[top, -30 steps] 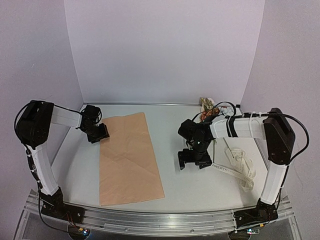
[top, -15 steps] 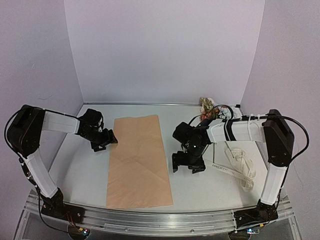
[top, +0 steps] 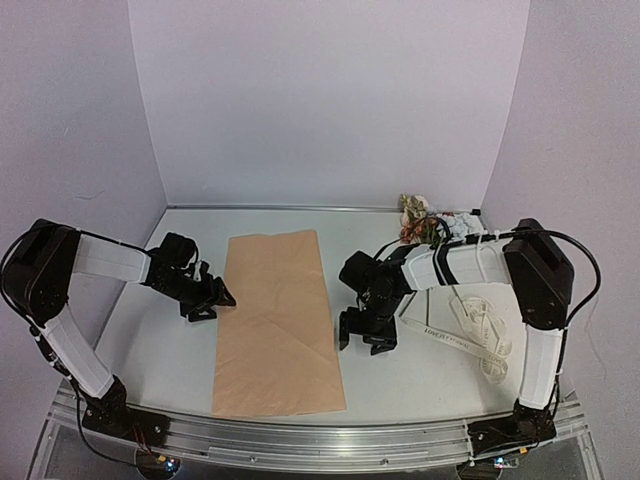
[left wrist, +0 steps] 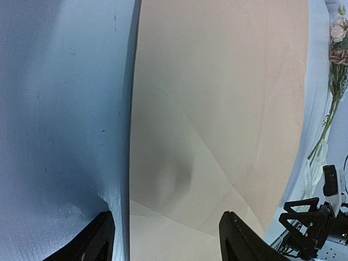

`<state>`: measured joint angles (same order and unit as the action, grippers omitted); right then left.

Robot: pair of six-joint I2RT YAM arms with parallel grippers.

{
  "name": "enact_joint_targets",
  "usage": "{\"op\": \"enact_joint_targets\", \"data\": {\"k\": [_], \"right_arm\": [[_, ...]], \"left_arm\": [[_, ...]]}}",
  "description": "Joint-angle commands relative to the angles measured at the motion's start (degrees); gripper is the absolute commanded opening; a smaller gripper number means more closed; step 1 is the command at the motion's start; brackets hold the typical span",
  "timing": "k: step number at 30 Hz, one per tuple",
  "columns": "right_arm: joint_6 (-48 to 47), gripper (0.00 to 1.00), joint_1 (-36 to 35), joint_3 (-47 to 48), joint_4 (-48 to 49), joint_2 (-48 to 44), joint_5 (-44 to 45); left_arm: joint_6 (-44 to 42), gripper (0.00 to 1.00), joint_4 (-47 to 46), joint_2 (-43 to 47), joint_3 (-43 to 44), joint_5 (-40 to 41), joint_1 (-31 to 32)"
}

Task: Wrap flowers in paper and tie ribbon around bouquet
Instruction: Move the folded wrapping paper to the center of the board, then unfold the folded wrapping paper at the center of the board.

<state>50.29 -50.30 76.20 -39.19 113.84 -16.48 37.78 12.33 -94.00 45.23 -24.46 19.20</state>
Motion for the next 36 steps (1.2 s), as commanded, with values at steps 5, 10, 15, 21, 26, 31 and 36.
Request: {"op": "enact_joint_targets", "data": {"k": [5,10,15,21,26,31,36], "right_arm": [[4.67,0.66,-0.31,2.05,4.86,3.21,-2.90],[5.87,0.62,-0.32,2.94,6.01,4.54,-3.74],[6.65,0.55,-0.32,4.19,6.06,5.96,-4.53],[7.07,0.53,-0.30,5.14,6.05,6.94,-4.80],[7.47,0.52,-0.28,5.89,6.06,7.75,-5.19],[7.63,0.51,-0.32,6.20,6.14,8.16,-5.33],[7.72,0.51,-0.32,6.01,6.22,8.32,-5.47]], "left_arm": [[0.63,0.61,-3.82,-0.69,-0.73,-3.94,-0.03],[0.63,0.58,-4.06,-1.13,-0.62,-4.57,-0.04],[1.19,0.51,-4.69,-0.91,-0.80,-5.98,-0.04],[2.02,0.37,-4.26,1.79,-1.13,-6.70,-0.04],[1.92,0.26,-4.08,3.23,-1.43,-7.98,-0.04],[1.08,0.36,-0.39,5.44,-0.81,-3.71,-0.03],[-1.15,0.53,0.72,4.65,-1.61,-0.34,-0.57]]}}
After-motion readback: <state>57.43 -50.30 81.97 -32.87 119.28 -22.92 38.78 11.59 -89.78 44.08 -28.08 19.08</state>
